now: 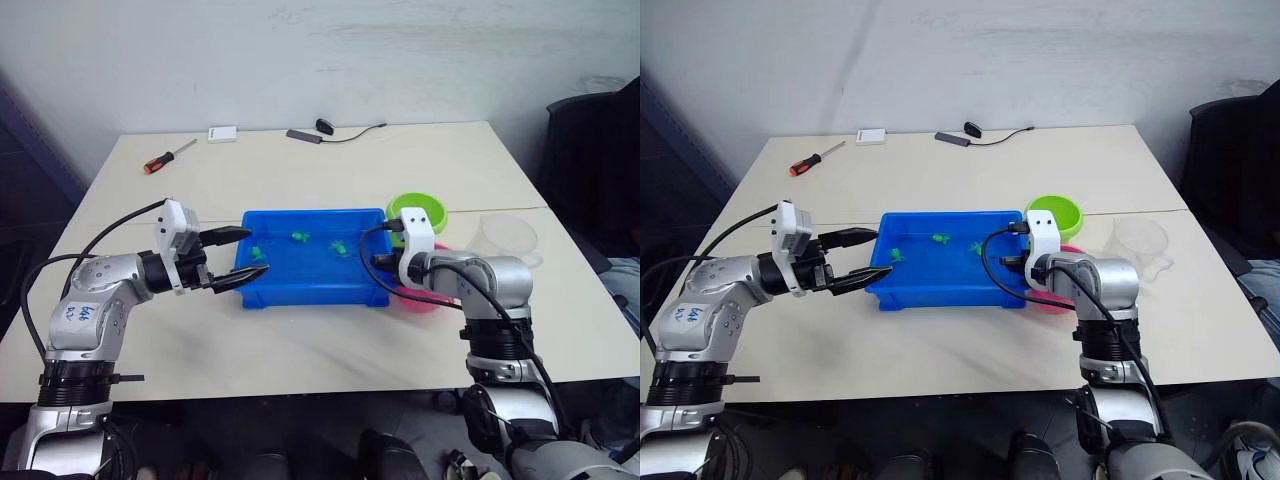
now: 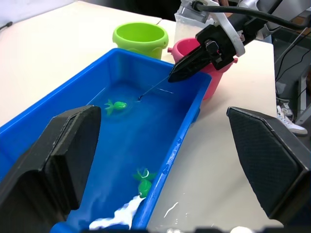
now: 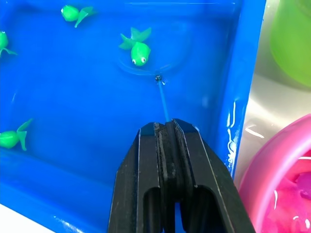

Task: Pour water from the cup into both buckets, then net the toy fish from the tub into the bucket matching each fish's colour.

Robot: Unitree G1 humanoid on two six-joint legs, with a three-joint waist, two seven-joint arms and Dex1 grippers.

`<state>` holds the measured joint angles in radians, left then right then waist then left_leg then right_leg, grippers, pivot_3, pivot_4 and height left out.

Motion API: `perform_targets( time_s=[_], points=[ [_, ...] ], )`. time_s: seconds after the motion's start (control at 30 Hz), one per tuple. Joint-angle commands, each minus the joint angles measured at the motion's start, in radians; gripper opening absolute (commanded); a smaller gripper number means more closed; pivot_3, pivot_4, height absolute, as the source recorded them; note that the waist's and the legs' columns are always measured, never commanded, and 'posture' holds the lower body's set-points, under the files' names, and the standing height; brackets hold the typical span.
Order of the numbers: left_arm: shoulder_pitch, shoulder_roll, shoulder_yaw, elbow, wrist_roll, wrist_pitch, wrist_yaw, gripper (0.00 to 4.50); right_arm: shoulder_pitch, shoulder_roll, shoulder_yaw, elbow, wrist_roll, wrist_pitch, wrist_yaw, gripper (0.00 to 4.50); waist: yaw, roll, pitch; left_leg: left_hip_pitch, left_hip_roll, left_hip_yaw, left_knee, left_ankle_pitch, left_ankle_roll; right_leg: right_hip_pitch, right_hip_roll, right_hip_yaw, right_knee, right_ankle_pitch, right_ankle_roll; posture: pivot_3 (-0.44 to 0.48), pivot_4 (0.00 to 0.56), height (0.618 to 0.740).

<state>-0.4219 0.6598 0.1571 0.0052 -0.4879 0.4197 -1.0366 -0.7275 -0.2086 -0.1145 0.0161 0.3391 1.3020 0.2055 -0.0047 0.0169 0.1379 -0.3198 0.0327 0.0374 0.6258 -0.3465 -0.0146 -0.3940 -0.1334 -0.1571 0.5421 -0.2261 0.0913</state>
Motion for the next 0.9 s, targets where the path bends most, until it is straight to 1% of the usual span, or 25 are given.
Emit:
perform_targets(
  time_s=[0.03, 0.33, 0.43, 0.53, 0.63, 0.73, 0.83, 0.9],
  points=[
    [-0.004, -0.011, 0.028, 0.004, -0.014, -0.050, -0.001, 4.48, 0.013, -0.014, -0.007, -0.130, 0.025, 0.022, 0.009, 0.00, 0.001, 0.000, 0.000, 0.000, 0.000, 0.000, 0.000, 0.000, 0.000, 0.000, 0.000, 0.000, 0.000, 0.000, 0.000, 0.000, 0.150, 0.740],
    [-0.060, -0.033, 0.001, 0.078, -0.009, -0.112, -0.038, 4.48, 0.088, -0.048, -0.030, -0.350, 0.098, 0.108, 0.060, 0.00, 0.001, 0.000, 0.000, 0.000, 0.000, 0.000, 0.000, 0.000, 0.000, 0.000, 0.000, 0.000, -0.001, 0.000, 0.000, 0.000, 0.150, 0.740],
    [-0.091, -0.044, -0.013, 0.110, -0.002, -0.123, -0.050, 4.48, 0.105, -0.068, -0.058, -0.407, 0.119, 0.105, 0.081, 0.00, 0.003, 0.000, 0.000, 0.000, 0.000, -0.001, 0.000, 0.000, 0.000, 0.000, 0.000, -0.001, -0.001, 0.000, 0.000, 0.000, 0.150, 0.740],
    [-0.137, -0.063, -0.029, 0.160, 0.008, -0.145, -0.061, 4.48, 0.103, -0.094, -0.119, -0.465, 0.144, 0.110, 0.098, 0.00, 0.003, 0.000, 0.000, -0.001, 0.000, -0.001, 0.000, 0.000, 0.000, 0.000, 0.000, -0.001, -0.001, 0.000, 0.000, 0.000, 0.150, 0.740],
    [-0.173, -0.075, -0.039, 0.205, 0.014, -0.163, -0.076, 4.48, 0.088, -0.127, -0.197, -0.491, 0.146, 0.107, 0.094, 0.00, 0.005, 0.000, 0.000, -0.001, 0.000, -0.001, -0.002, 0.000, 0.001, -0.001, 0.000, -0.001, -0.002, 0.000, 0.000, 0.000, 0.150, 0.740],
    [-0.212, -0.090, -0.052, 0.258, 0.022, -0.191, -0.101, 4.48, 0.083, -0.183, -0.250, -0.487, 0.136, 0.088, 0.087, 0.00, 0.004, -0.001, 0.000, -0.002, -0.001, -0.001, -0.002, 0.000, 0.001, 0.000, 0.000, -0.001, -0.004, 0.000, 0.001, 0.000, 0.150, 0.740],
    [-0.247, -0.105, -0.062, 0.304, 0.031, -0.214, -0.119, 4.48, 0.084, -0.230, -0.251, -0.466, 0.120, 0.065, 0.076, 0.00, 0.003, -0.001, 0.000, -0.002, -0.001, 0.000, -0.003, 0.000, 0.001, 0.000, 0.000, -0.001, -0.004, 0.000, 0.001, 0.000, 0.150, 0.740],
    [-0.269, -0.116, -0.070, 0.331, 0.038, -0.229, -0.127, 4.48, 0.091, -0.266, -0.224, -0.447, 0.096, 0.030, 0.071, 0.00, 0.003, -0.001, 0.000, -0.003, 0.000, 0.000, -0.004, 0.000, 0.001, 0.000, 0.000, -0.001, -0.004, 0.000, 0.001, 0.000, 0.150, 0.740]
  ],
)
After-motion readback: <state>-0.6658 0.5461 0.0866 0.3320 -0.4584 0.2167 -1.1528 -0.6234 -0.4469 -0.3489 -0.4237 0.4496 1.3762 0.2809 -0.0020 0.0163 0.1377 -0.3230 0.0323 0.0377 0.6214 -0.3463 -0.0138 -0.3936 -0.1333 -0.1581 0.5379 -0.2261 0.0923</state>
